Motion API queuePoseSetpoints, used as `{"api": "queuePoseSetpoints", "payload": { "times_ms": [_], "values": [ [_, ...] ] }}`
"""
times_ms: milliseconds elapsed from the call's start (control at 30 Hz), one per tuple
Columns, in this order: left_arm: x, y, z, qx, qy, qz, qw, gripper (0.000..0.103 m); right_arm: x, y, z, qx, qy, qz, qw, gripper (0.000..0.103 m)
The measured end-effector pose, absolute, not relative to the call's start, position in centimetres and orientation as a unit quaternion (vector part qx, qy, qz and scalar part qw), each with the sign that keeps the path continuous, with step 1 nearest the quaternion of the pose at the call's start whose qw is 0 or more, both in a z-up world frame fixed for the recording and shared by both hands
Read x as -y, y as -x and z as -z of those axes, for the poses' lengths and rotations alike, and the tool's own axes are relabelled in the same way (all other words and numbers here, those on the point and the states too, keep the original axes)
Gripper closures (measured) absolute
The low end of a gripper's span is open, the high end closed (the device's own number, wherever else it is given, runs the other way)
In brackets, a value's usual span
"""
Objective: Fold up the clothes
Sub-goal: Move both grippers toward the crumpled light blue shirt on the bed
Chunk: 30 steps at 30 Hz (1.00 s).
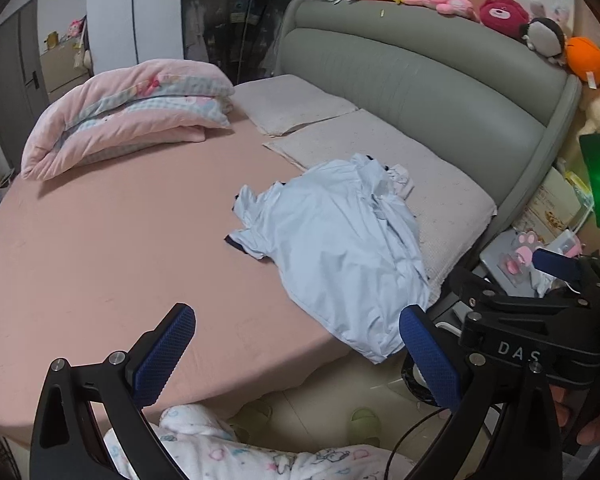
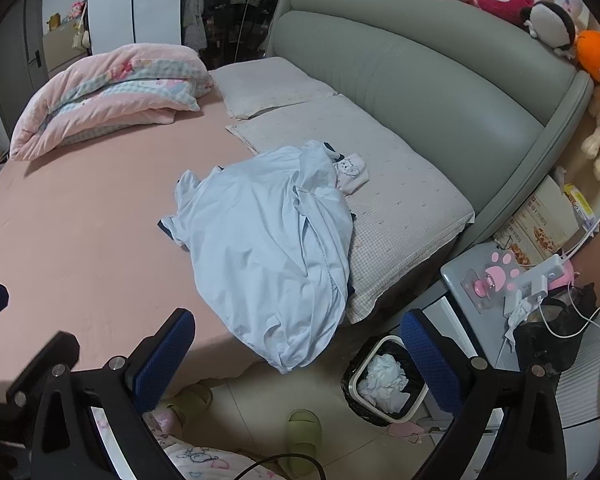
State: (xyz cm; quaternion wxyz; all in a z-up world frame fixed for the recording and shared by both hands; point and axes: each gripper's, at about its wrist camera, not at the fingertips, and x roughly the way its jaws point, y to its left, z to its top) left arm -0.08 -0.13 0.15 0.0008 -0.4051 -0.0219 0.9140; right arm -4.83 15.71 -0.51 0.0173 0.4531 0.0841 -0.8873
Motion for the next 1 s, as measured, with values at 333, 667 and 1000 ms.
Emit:
{"api": "queuePoseSetpoints", "payload": {
  "times_ms": [333, 667, 1000],
  "values": [
    [0.5, 2.0, 1.1, 0.041, 0.442, -0.896, 0.005, 0.0, -15.7, 6.1, 1.8, -0.085, -0.466, 0.881, 0.02, 0.0],
    [-0.6, 3.5, 3.2, 0.03, 0.464, -0.885, -0.003, 0.0, -17.5, 8.7, 5.5, -0.052, -0.51, 0.858, 0.014, 0.0],
    [-1.1, 6.1, 6.4, 0.06, 0.5, -0.864, -0.01, 0.0, -18.6, 11.4, 8.9, -0.047, -0.538, 0.841, 0.019, 0.0]
  ]
}}
